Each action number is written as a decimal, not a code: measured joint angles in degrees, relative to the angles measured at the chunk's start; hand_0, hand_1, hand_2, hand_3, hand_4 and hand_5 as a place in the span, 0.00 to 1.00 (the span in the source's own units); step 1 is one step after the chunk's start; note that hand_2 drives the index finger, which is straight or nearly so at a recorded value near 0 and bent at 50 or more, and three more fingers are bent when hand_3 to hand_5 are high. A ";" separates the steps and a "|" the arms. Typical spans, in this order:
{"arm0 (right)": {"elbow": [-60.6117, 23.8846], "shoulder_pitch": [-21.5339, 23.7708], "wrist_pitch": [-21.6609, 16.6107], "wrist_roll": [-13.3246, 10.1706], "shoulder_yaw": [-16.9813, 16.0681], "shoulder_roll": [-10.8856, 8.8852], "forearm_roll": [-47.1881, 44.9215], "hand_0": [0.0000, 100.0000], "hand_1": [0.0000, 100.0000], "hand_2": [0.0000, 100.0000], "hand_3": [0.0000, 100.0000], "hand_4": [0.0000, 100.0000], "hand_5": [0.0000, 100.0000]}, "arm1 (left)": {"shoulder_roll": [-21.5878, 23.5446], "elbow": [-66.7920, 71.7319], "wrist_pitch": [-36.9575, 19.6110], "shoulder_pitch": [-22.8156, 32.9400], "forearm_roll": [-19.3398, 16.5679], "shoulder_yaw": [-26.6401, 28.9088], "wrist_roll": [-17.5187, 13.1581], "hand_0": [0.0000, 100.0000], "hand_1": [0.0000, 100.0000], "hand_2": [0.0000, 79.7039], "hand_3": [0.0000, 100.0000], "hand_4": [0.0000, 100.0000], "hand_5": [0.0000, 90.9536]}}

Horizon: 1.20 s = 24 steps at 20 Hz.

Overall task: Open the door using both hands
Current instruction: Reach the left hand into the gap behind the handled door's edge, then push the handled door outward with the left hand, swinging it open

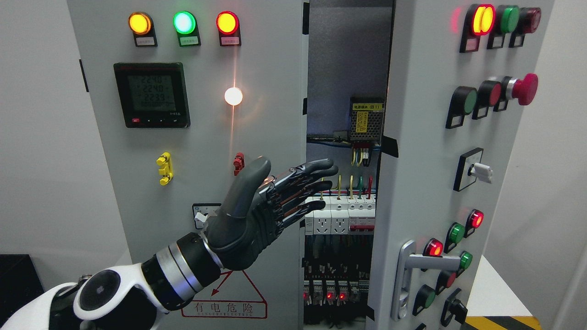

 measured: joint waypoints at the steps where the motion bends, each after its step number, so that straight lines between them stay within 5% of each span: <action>1: 0.00 0.00 0.00 0.00 0.00 0.00 0.00 0.00 0.00 0.00 0.00 0.00 0.00 | -0.60 0.35 0.29 -0.85 0.80 -0.11 0.00 0.00 0.00 0.00 0.00 0.00 0.00; 24: 0.00 0.00 0.00 0.00 0.00 0.00 0.00 0.00 0.00 0.00 0.00 0.00 0.00 | -11.44 6.41 2.94 -10.30 8.44 -5.40 0.01 0.00 0.00 0.00 0.00 0.00 0.00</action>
